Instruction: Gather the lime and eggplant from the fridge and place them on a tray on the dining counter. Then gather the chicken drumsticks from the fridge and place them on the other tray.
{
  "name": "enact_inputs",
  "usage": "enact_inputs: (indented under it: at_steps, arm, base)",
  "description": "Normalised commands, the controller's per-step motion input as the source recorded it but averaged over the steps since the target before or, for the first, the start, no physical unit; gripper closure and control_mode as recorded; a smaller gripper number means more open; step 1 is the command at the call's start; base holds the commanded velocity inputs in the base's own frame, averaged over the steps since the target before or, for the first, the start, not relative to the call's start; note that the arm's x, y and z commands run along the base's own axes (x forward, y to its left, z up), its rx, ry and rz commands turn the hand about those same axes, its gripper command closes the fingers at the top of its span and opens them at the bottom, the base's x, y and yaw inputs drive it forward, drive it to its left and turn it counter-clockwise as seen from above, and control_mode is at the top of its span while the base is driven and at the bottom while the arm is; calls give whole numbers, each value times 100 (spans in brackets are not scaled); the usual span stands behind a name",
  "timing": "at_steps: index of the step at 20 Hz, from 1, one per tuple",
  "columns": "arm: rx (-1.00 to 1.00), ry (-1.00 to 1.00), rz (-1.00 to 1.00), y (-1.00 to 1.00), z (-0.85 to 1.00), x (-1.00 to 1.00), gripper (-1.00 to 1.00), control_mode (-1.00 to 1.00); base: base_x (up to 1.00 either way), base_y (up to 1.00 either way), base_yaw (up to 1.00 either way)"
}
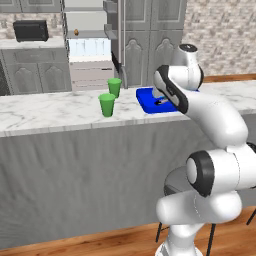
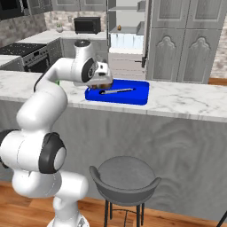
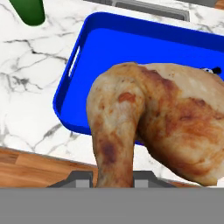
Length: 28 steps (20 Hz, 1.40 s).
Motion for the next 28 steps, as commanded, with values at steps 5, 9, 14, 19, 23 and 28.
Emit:
enact_inputs:
  at_steps: [5, 9, 14, 19, 23, 28]
  arm:
    - [0, 0, 0, 0, -37, 27, 100, -100]
    - [0, 0, 0, 0, -21, 23, 100, -100]
    - [0, 0, 0, 0, 0, 36, 100, -100]
    - [0, 0, 0, 0, 0, 42, 100, -100]
    - [0, 3, 0, 0, -5, 24, 100, -100]
    - [0, 5, 0, 0, -17, 16, 100, -100]
  base:
    - [0, 0, 0]
    - [0, 0, 0]
    - [0, 0, 0]
    - [0, 0, 0]
    - [0, 0, 0]
    - [0, 0, 0]
